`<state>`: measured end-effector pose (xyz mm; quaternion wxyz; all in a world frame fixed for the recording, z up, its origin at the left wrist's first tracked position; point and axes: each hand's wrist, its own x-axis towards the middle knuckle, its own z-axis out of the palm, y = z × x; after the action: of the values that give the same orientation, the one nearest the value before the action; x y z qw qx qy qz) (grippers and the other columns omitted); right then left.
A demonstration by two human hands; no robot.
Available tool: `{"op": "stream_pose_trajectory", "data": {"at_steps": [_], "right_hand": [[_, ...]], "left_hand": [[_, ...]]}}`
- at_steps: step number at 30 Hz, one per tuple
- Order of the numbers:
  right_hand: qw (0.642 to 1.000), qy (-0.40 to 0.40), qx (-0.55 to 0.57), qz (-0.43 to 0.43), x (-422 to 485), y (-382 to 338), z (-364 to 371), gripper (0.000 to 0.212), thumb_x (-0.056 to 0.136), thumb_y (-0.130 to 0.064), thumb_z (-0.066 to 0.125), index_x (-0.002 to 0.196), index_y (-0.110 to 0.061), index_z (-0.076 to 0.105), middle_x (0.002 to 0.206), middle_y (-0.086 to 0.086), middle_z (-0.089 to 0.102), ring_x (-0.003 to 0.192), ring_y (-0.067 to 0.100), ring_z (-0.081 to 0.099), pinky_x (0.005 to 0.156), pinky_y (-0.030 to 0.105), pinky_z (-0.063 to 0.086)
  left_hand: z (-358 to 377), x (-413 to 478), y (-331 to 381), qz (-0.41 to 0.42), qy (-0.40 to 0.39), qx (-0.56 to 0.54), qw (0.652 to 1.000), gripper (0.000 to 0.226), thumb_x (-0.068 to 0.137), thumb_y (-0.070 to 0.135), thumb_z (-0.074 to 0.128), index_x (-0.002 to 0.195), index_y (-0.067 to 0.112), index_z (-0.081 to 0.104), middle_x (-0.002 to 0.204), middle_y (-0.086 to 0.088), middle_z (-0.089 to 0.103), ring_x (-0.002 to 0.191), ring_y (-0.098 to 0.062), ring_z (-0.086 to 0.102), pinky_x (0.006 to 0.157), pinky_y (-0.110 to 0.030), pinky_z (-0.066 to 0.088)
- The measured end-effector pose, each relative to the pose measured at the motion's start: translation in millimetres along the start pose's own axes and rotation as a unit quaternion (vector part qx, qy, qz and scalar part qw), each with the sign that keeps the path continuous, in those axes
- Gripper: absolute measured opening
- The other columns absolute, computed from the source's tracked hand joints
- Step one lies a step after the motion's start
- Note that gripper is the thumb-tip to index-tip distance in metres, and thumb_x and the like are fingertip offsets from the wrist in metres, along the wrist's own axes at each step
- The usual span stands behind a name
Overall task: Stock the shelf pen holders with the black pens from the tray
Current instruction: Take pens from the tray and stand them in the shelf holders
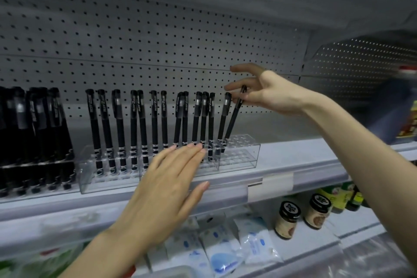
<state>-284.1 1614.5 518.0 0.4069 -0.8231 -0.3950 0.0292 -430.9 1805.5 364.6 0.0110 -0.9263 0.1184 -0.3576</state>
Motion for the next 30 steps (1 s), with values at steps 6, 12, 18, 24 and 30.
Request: {"op": "stream_pose_trajectory", "data": {"at_steps": [6,12,18,24,30], "right_hand": [[0.994,-0.039,-0.102,0.000,8.4,-14.3,-4.6,0.064,0.095,-0.009,0.053,0.147,-0.024,0.021,0.135,0.000,0.054,0.116,0.010,0.057,0.090,0.013,0.048],[0.984,-0.088,-0.155,0.019,12.6,-10.4,5.7,0.070,0.095,0.001,0.049,0.149,-0.026,0.012,0.142,0.004,0.048,0.121,0.015,0.052,0.098,0.022,0.046],[0.993,-0.083,-0.075,0.029,11.4,-4.5,7.3,0.070,0.094,0.008,0.046,0.148,-0.026,0.015,0.141,0.015,0.046,0.124,0.018,0.051,0.094,0.017,0.048],[0.989,-0.068,-0.122,0.050,7.4,-6.4,10.9,0.074,0.093,-0.002,0.054,0.149,-0.028,0.013,0.147,0.014,0.038,0.135,0.022,0.039,0.110,0.035,0.036],[0.967,0.010,-0.256,0.010,-12.7,-32.5,12.2,0.076,0.091,-0.020,0.062,0.150,-0.023,0.013,0.151,0.006,0.033,0.138,0.016,0.032,0.113,0.032,0.029]], "left_hand": [[-2.6,-0.1,-1.3,-0.001,-0.017,-0.012,1.000,0.056,0.102,0.049,0.023,0.139,0.015,0.047,0.140,0.002,0.051,0.129,-0.007,0.036,0.112,-0.029,0.017],[-3.9,-0.4,-0.8,-0.004,-0.016,-0.011,1.000,0.055,0.102,0.050,0.021,0.139,0.017,0.046,0.139,0.004,0.051,0.129,-0.006,0.036,0.112,-0.028,0.018],[-7.2,-0.2,-1.4,-0.003,-0.024,-0.014,1.000,0.055,0.102,0.050,0.023,0.139,0.018,0.047,0.138,0.005,0.052,0.129,-0.005,0.036,0.111,-0.028,0.019],[-9.6,1.0,-2.7,0.002,-0.023,-0.016,1.000,0.054,0.101,0.050,0.026,0.138,0.019,0.049,0.138,0.006,0.053,0.128,-0.004,0.036,0.109,-0.028,0.022],[-16.6,-4.7,-4.1,-0.005,-0.027,-0.030,0.999,0.055,0.103,0.051,0.022,0.144,0.019,0.040,0.146,0.006,0.042,0.136,-0.002,0.026,0.114,-0.028,0.012]]}}
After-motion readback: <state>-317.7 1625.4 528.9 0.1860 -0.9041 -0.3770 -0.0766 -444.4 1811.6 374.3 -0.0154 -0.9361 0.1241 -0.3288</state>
